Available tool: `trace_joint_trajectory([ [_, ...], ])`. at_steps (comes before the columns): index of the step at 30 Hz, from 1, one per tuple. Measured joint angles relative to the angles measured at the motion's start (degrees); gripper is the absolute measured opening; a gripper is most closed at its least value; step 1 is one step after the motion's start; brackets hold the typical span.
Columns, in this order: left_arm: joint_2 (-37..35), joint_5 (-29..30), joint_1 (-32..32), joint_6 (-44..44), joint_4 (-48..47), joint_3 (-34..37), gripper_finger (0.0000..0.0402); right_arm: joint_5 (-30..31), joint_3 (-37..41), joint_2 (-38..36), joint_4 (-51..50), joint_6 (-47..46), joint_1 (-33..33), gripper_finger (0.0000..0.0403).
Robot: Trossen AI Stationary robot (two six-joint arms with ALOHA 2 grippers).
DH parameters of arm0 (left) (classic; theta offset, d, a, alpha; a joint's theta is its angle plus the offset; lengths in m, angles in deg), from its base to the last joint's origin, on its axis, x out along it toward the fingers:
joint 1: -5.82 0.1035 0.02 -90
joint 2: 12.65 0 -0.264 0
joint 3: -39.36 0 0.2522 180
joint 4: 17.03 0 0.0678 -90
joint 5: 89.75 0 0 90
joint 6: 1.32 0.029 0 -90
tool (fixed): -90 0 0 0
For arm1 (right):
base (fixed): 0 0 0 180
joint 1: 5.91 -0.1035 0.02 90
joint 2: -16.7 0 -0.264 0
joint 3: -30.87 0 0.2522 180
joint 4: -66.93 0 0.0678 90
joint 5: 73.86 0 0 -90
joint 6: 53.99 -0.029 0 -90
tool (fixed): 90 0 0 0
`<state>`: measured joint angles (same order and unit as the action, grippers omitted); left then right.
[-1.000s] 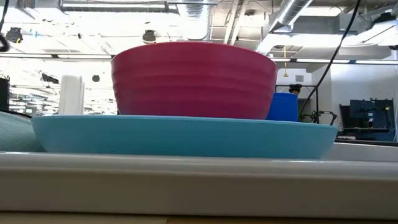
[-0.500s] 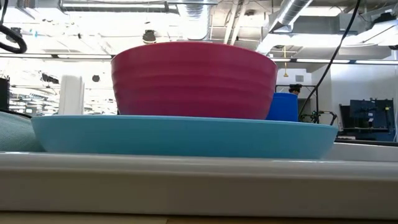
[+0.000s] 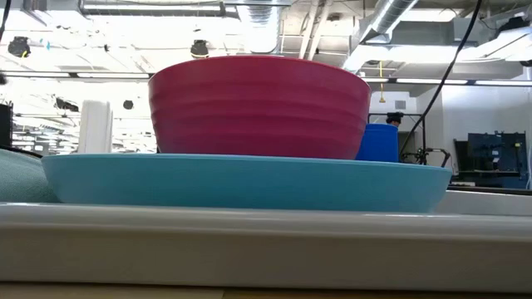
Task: Set up tray
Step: Adjust the green napkin on the gray tray
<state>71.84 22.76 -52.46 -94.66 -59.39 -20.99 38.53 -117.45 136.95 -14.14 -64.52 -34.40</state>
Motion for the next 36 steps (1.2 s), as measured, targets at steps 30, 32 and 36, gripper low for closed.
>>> trace_joint_trajectory([
  [30,5.51,6.65,-1.51,-23.74,-1.13,-0.02,0.0165,-0.02,0.0,0.02,0.02,-5.53,2.35,0.0102],
  [32,5.81,5.88,-1.51,-23.23,-1.14,-0.02,0.0165,-0.02,0.0,0.02,0.01,-5.55,2.62,0.0102],
  [36,6.83,6.24,-1.53,-23.43,-0.31,-0.02,0.0164,-0.02,0.0,0.02,0.01,-5.55,3.28,0.0102],
])
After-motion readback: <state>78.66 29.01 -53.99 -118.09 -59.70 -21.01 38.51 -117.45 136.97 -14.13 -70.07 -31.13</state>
